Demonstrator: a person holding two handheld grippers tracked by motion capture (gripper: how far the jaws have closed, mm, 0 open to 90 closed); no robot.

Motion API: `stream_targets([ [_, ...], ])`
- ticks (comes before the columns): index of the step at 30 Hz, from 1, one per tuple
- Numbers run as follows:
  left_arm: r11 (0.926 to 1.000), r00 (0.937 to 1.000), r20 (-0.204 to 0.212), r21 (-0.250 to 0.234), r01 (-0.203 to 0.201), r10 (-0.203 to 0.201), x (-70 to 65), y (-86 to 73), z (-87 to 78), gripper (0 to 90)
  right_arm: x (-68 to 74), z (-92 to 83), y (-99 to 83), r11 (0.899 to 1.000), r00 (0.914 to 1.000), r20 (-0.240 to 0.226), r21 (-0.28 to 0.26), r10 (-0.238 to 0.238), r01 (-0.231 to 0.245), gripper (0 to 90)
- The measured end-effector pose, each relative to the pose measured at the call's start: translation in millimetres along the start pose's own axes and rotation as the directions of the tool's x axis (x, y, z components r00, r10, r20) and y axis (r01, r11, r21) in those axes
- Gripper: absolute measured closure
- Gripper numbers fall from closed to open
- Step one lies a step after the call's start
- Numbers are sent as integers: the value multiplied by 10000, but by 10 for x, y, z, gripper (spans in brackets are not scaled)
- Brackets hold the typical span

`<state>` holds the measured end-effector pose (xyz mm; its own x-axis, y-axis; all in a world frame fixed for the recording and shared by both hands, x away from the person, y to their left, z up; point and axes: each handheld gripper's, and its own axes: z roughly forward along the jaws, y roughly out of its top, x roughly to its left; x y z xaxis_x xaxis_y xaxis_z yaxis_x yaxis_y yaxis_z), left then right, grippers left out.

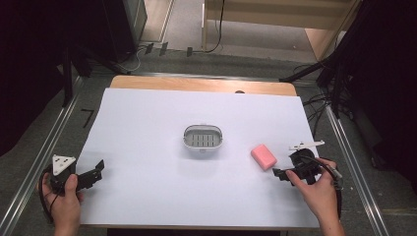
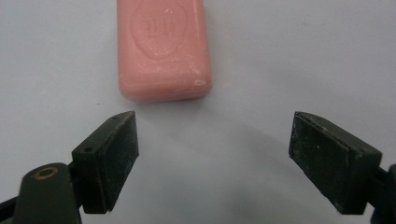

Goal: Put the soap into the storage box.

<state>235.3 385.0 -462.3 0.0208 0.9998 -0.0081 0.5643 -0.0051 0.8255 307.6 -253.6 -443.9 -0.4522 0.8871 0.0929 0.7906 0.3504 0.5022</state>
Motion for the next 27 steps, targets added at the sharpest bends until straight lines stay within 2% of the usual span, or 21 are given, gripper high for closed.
stream_targets([
  [11,10000,10000,15,4,16,-16,1,1,0,82,73,69,143,9987,9996,-71,413,-280,283,158],
  [27,10000,10000,18,-24,38,-38,3,0,1,83,120,177,295,9971,9997,78,727,-244,238,141],
])
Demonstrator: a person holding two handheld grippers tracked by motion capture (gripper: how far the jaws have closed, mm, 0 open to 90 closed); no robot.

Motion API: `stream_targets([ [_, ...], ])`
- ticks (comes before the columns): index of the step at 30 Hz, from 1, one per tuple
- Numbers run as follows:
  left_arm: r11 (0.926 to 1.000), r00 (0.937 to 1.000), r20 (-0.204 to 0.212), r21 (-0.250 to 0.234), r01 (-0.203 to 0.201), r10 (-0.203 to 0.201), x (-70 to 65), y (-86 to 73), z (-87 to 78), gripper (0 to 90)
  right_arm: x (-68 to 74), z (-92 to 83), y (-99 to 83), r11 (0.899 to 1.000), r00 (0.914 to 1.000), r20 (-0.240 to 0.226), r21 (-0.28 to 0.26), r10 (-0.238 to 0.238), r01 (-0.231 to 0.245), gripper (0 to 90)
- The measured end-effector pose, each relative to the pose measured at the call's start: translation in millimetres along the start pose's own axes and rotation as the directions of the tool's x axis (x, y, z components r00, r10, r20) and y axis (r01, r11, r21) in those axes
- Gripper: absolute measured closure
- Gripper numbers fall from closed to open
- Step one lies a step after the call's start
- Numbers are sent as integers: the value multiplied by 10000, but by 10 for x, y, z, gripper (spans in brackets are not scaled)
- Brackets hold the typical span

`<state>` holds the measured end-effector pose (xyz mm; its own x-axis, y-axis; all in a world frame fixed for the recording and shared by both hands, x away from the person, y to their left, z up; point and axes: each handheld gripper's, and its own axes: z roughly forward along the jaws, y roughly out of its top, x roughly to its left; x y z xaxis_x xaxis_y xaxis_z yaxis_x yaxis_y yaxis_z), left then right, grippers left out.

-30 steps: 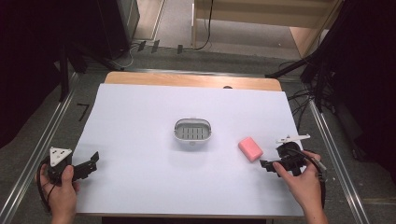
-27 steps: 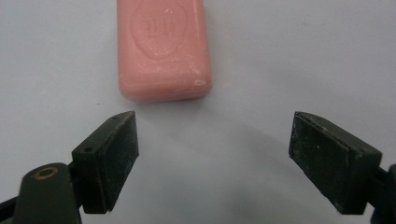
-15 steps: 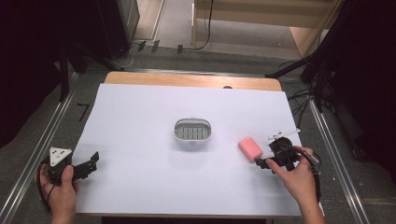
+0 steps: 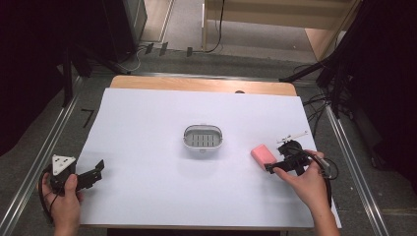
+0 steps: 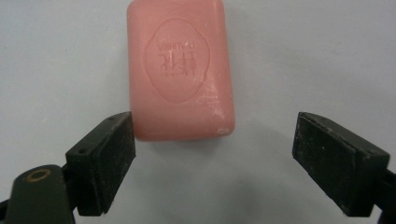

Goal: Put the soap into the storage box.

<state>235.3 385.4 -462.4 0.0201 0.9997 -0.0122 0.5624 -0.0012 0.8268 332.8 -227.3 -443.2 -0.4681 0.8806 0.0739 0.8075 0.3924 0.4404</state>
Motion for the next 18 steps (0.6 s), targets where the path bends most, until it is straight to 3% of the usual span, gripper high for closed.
stream_targets([
  [14,10000,10000,-1,20,-18,18,0,1,1,83,111,26,170,9992,9993,-121,143,-364,366,151],
  [18,10000,10000,-5,17,-5,5,1,1,1,83,150,70,233,9986,9988,-135,262,-464,467,240],
])
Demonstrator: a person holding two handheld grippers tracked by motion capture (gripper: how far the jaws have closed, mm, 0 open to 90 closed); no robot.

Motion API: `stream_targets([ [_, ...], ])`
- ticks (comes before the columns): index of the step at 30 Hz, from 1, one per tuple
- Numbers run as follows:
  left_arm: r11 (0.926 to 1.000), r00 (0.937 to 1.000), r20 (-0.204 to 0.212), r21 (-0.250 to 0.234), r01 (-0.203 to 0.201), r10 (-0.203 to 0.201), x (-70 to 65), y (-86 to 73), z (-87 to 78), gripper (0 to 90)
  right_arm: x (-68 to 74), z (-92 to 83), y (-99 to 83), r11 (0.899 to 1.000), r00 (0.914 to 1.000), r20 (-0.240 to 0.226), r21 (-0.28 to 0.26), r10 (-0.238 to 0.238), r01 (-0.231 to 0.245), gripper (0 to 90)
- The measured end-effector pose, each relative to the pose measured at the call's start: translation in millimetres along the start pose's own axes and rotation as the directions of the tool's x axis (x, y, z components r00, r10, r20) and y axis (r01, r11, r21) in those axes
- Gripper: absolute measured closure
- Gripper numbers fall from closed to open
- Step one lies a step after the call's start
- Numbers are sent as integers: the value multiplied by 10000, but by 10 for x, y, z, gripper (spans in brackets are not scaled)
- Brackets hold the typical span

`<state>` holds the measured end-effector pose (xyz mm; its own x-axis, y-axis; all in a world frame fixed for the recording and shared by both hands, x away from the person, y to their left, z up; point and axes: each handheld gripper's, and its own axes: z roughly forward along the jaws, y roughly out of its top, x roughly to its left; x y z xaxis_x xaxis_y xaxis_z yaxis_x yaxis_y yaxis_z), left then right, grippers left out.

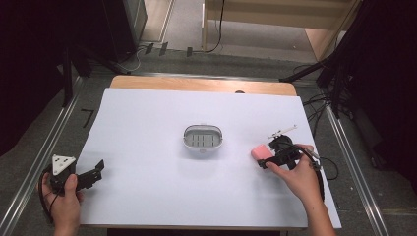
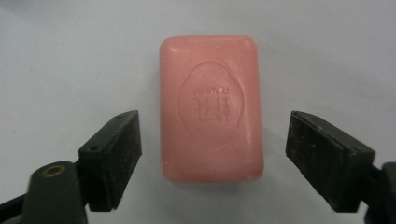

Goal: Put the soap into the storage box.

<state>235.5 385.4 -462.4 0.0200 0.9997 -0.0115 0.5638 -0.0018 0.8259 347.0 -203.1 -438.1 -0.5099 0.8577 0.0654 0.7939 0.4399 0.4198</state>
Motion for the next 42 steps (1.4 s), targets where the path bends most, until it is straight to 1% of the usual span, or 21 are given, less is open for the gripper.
stream_targets([
  [1,10000,10000,0,0,0,0,0,0,0,82,0,0,0,10000,10000,0,0,0,0,240],
  [2,10000,10000,-11,6,8,-8,0,0,0,82,8,15,11,10000,10000,-23,34,5,-5,271],
  [3,10000,10000,3,16,7,-7,1,1,0,83,23,43,39,9997,10000,-82,223,-52,54,299],
  [5,10000,10000,6,15,17,-17,1,0,-1,83,30,52,48,9996,10000,-91,264,-35,38,304],
  [6,10000,10000,9,21,14,-14,2,0,-1,83,48,77,77,9993,10000,43,376,-67,66,308],
  [14,10000,10000,40,35,23,-23,5,1,0,83,67,134,148,9975,9994,306,694,-167,145,334],
  [19,10000,10000,38,38,20,-20,5,2,0,82,51,166,164,9965,9996,294,837,-48,23,369],
  [22,10000,10000,30,46,12,-13,5,2,-1,83,44,181,167,9957,9995,289,925,-103,76,373],
  [26,10000,10000,30,40,15,-15,5,1,-1,83,43,184,181,9959,9996,267,903,-46,21,385],
  [27,10000,10000,33,35,26,-26,5,1,-1,82,40,184,187,9953,9993,297,948,-210,181,386],
  [29,10000,10000,47,43,29,-29,6,2,-1,82,43,185,190,9954,9991,315,928,-269,239,386],
  [30,10000,10000,48,42,32,-33,6,2,-1,82,48,177,200,9950,9982,342,885,-486,454,386],
  [32,10000,10000,49,42,33,-34,6,2,-1,82,53,172,205,9953,9983,327,860,-486,457,387],
  [33,10000,10000,50,49,35,-35,6,2,0,82,56,148,222,9943,9972,278,838,-689,664,386],
  [34,10000,10000,49,46,38,-38,6,2,0,82,56,148,222,9943,9972,278,838,-689,664,386],
  [36,10000,10000,44,41,61,-61,6,2,0,82,74,105,258,9924,9950,253,791,-966,944,386],
  [38,10000,10000,42,47,53,-53,7,2,-1,83,84,93,272,9918,9942,233,753,-1049,1029,386],
  [42,10000,10000,41,44,63,-63,7,2,-2,83,105,44,331,9886,9903,205,655,-1374,1358,386],
])
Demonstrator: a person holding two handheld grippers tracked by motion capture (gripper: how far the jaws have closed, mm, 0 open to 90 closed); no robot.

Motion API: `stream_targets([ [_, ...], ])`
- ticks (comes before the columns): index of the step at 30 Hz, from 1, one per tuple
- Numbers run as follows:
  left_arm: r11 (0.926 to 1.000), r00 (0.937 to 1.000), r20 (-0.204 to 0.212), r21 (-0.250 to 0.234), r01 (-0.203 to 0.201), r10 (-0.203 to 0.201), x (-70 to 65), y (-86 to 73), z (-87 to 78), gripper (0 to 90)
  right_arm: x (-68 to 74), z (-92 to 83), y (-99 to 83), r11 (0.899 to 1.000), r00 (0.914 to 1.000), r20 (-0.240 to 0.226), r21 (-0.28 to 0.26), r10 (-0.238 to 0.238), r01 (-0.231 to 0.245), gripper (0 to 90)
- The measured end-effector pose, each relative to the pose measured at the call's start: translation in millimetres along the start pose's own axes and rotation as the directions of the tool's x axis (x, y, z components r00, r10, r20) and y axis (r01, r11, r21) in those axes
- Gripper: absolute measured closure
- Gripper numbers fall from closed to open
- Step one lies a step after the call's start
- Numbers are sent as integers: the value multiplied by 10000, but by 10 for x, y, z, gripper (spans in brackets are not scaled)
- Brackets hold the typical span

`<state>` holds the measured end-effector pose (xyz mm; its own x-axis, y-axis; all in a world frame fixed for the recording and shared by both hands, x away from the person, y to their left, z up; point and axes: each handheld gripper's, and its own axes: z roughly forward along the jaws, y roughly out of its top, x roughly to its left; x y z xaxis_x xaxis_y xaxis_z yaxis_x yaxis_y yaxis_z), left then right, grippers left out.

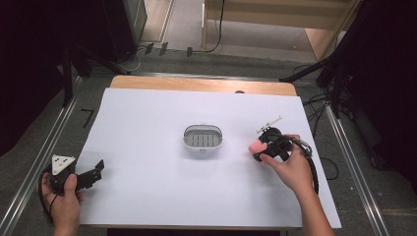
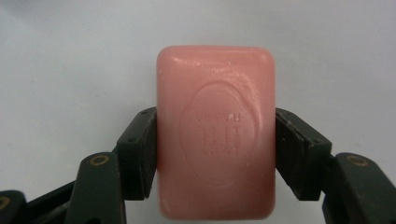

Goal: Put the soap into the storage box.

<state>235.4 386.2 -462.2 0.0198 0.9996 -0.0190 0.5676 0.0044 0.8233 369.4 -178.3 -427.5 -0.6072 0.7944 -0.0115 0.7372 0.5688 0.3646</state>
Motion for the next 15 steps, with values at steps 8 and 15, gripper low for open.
stream_targets([
  [8,10000,10000,1,-24,20,-20,0,-1,1,82,49,-63,119,9982,9981,-216,-194,-579,575,387],
  [15,10000,10000,4,-20,18,-18,0,-1,2,83,101,-91,219,9909,9915,-316,-512,-1262,1245,387],
])
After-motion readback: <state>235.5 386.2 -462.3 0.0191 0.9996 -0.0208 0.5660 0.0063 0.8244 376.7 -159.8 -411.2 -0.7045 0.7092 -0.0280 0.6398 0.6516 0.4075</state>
